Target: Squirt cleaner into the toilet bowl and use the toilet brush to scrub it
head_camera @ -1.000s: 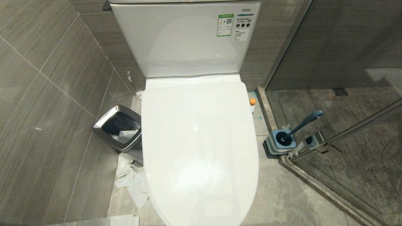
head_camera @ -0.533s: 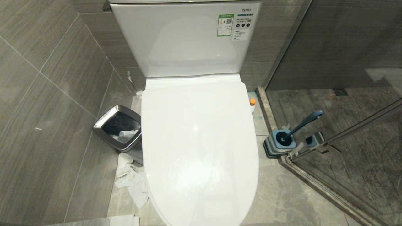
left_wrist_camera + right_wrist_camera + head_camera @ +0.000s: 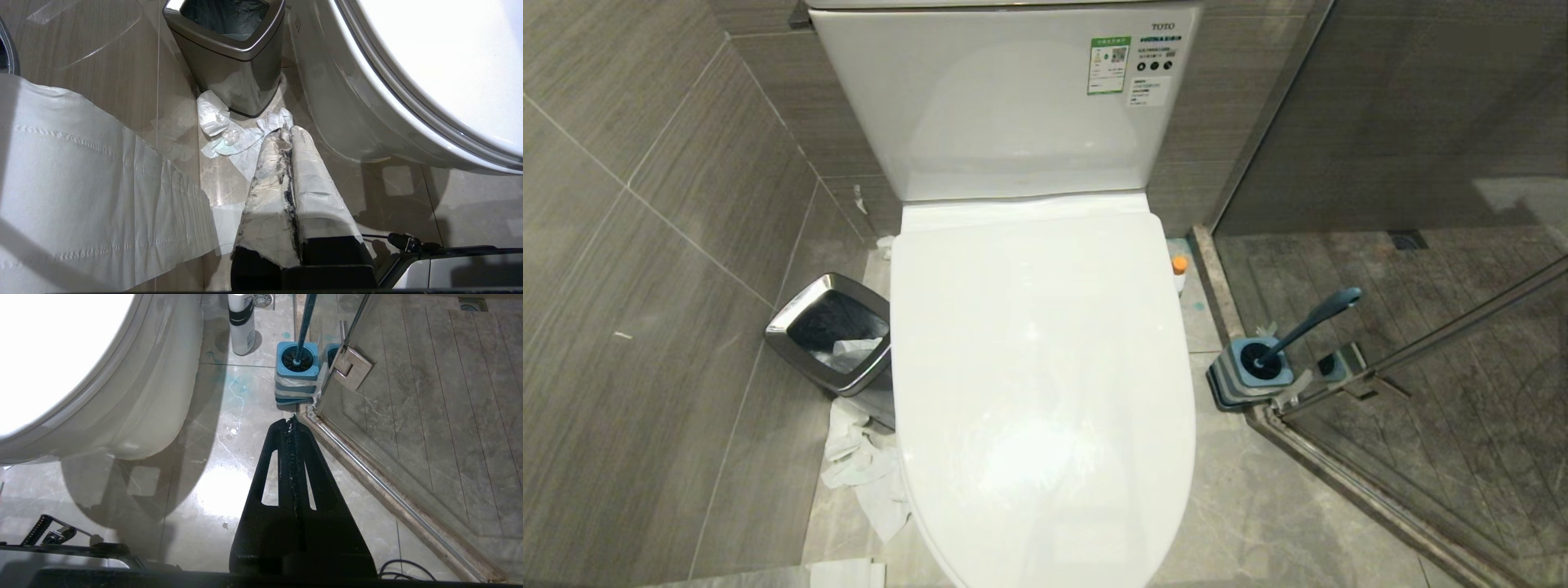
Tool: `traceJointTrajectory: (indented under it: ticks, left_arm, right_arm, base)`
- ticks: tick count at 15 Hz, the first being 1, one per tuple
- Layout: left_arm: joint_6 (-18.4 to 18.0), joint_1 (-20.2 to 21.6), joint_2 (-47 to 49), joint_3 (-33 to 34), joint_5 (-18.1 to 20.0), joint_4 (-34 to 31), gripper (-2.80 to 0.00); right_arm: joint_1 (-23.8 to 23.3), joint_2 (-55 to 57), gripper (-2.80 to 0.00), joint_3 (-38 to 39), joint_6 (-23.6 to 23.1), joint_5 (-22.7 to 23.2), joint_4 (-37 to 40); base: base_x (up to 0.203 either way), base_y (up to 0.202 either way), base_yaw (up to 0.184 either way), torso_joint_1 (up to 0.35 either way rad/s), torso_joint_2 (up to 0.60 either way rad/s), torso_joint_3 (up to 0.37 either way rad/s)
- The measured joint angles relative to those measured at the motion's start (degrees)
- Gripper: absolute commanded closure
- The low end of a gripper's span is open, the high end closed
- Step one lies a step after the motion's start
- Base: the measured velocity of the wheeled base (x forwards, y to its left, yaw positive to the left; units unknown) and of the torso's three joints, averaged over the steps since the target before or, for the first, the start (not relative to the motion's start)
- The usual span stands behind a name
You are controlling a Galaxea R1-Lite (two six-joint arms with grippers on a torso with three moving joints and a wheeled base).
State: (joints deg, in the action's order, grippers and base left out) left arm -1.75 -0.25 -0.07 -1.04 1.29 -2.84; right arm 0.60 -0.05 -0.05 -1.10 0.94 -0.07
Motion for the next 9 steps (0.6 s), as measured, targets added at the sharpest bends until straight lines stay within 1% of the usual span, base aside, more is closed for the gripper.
traceJointTrajectory:
  ticks: [9]
  left_arm:
    - [-0.01,0.01,0.02,-0.01,0.01,0.01,0.00]
  right_arm:
    - [0.00,0.00,0.00,-0.02,0.30,-0.63,0.00]
  base:
    - [0.000,0.000,0.000,0.000,0.00,0.000]
